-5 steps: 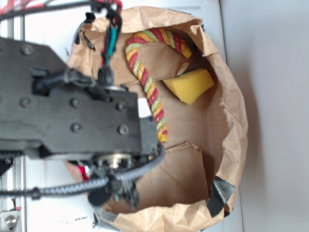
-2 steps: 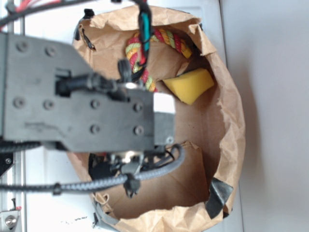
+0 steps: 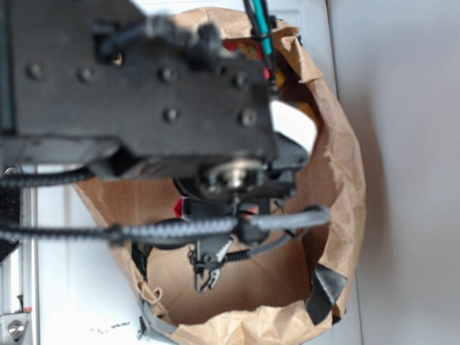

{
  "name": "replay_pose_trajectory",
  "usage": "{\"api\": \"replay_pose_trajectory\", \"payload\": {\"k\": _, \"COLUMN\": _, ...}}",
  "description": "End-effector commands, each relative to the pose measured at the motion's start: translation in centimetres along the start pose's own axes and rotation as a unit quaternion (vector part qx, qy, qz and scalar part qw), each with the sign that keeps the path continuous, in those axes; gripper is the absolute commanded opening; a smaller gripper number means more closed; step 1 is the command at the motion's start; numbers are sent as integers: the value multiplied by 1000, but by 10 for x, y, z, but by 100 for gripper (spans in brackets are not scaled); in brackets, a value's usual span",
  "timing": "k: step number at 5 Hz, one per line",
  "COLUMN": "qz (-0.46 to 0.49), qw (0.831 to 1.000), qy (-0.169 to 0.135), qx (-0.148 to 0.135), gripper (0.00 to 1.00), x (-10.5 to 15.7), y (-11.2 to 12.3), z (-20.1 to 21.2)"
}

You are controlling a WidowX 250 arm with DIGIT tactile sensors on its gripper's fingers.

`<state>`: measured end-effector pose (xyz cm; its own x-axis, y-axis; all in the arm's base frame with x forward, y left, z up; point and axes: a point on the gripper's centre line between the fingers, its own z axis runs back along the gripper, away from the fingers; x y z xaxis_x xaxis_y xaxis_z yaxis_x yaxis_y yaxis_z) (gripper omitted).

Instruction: Grab the red paper.

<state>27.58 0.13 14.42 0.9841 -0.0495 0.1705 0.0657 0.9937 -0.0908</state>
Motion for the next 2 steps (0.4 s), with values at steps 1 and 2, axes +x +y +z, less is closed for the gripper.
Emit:
{"api": "replay_pose_trajectory", "payload": {"k": 1, "qz": 18, "qw": 999, "qy": -41, "qx": -16, "gripper": 0, "x": 3, "y": 7, "z": 50}}
{"api": "replay_pose_trajectory", "payload": {"k": 2, "qz": 39, "qw": 998, "qy": -39, "qx": 7, "gripper": 0, "x": 6, "y": 8, "z": 55}}
